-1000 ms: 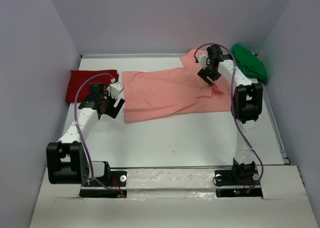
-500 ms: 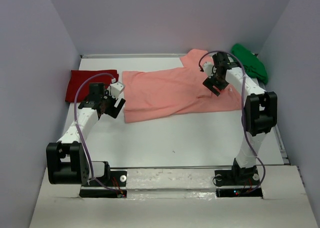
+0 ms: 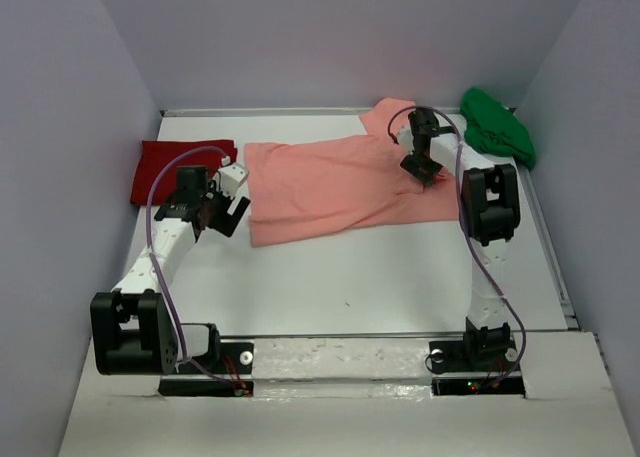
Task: Fold and stack the t-shirts
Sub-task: Fold the tshirt
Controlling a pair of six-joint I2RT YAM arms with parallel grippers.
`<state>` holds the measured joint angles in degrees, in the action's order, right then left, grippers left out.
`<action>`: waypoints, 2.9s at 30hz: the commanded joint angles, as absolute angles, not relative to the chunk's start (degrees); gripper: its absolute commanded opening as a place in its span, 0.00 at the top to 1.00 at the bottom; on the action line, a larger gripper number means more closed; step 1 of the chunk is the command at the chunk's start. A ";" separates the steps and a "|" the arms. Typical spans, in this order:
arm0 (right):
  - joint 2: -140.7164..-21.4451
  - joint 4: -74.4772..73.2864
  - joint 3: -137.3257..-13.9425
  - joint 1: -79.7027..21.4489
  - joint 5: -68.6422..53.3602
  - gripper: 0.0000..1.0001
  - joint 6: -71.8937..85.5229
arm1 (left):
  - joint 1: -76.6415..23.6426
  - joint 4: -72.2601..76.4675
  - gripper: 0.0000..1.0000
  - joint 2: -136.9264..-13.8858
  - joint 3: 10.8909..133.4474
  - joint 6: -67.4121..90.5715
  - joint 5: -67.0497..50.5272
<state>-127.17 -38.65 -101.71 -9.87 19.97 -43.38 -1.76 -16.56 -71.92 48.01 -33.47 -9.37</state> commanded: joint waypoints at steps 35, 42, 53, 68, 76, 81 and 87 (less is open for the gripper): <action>-121.64 -48.57 -110.46 -10.46 10.92 0.63 -34.55 | -1.41 -17.75 0.01 -67.85 47.99 -33.75 -12.48; -124.80 -58.00 -118.55 -10.46 -1.56 0.66 -31.73 | -1.41 -17.84 0.01 -67.59 47.64 -33.75 -12.31; -129.99 -61.08 -122.17 -10.46 -3.87 0.64 -31.02 | -1.41 -17.75 0.01 -67.24 46.93 -34.01 -12.04; -131.57 -58.54 -117.51 -10.46 -2.02 0.63 -31.11 | -1.41 -17.93 0.01 -68.12 47.02 -33.75 -12.57; -133.42 -57.13 -117.77 -10.46 -1.85 0.63 -31.29 | -1.41 -17.75 0.01 -68.29 46.93 -33.75 -12.39; -134.91 -56.95 -118.83 -10.46 -1.41 0.63 -31.46 | -1.41 -17.84 0.01 -68.47 46.93 -33.75 -12.30; -135.00 -55.29 -119.18 -10.46 -0.26 0.61 -31.29 | -1.41 -17.93 0.01 -68.82 47.28 -33.58 -12.39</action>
<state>-135.37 -57.87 -117.34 -10.17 -1.32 -31.46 -1.74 -17.85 -68.66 47.57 -33.61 -11.81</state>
